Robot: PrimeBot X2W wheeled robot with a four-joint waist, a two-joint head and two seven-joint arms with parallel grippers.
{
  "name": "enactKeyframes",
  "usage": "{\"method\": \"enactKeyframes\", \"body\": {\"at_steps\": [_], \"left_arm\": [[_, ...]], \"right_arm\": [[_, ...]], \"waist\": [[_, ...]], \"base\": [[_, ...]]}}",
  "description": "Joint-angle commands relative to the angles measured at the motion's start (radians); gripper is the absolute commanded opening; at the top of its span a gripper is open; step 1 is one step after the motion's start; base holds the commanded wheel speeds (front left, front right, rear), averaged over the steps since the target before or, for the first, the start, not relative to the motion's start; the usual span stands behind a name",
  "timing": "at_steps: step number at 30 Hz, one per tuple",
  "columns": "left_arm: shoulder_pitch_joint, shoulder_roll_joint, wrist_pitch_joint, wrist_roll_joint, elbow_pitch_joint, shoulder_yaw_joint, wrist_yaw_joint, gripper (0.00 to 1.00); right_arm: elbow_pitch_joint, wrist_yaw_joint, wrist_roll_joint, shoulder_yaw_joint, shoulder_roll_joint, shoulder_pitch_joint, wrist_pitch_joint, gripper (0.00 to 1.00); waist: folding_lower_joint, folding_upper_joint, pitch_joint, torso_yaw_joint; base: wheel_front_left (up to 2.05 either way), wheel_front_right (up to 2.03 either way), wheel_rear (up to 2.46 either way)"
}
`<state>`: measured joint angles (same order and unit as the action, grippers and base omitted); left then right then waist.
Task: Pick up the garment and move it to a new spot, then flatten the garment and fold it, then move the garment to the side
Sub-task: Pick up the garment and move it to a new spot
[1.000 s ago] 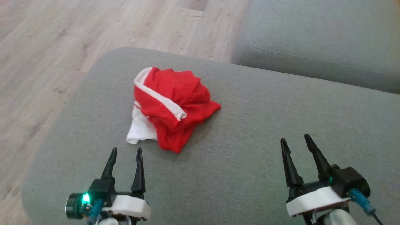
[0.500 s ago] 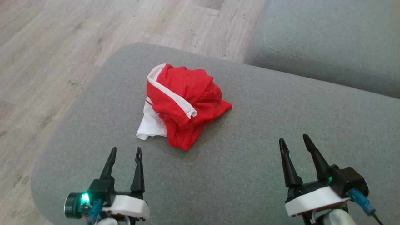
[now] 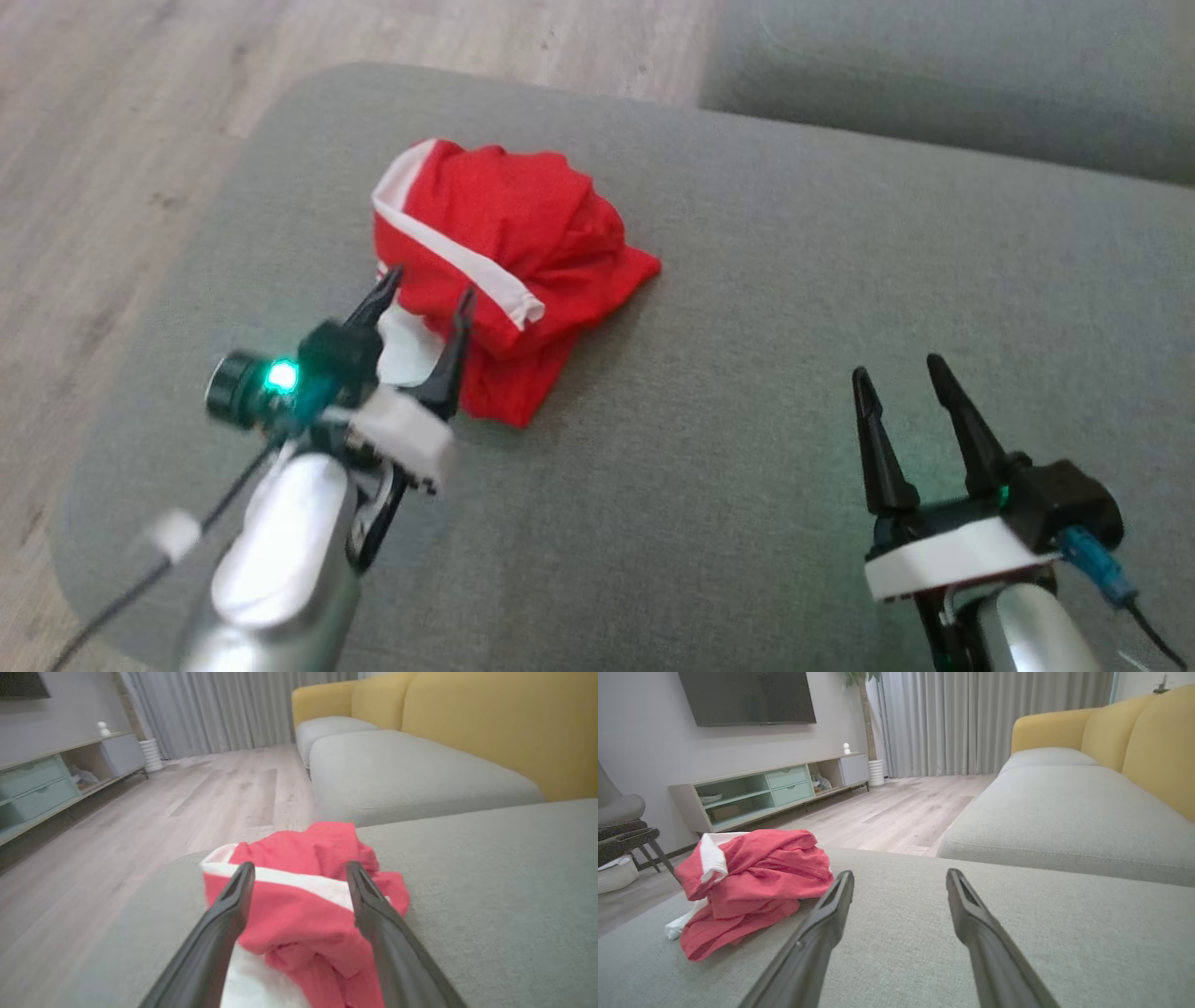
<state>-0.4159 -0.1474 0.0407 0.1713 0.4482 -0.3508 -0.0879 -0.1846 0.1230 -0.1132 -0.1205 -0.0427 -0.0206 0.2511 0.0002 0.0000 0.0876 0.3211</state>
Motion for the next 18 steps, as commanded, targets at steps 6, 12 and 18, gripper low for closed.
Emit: {"method": "enactKeyframes", "body": {"at_steps": [6, 12, 18], "left_arm": [[-0.17, -0.075, -0.159, 0.008, 0.072, -0.038, -0.034, 1.0], [-0.225, -0.109, -0.233, 0.037, 0.141, -0.073, -0.04, 1.0], [-0.241, -0.122, -0.238, 0.054, 0.197, -0.098, -0.042, 0.45]], "right_arm": [[0.033, 0.008, 0.013, -0.031, -0.008, -0.069, 0.011, 1.0], [0.033, 0.008, 0.005, -0.029, -0.008, -0.087, 0.011, 1.0], [0.033, 0.008, 0.006, -0.029, -0.008, -0.099, 0.011, 1.0]], "waist": [[-0.0002, 0.0, 0.063, -0.063], [-0.0002, 0.0, 0.088, -0.102], [-0.0002, 0.0, 0.106, -0.126]], "base": [[0.0, 0.0, 0.0], [0.0, 0.0, 0.0], [0.0, 0.0, 0.0]]}}
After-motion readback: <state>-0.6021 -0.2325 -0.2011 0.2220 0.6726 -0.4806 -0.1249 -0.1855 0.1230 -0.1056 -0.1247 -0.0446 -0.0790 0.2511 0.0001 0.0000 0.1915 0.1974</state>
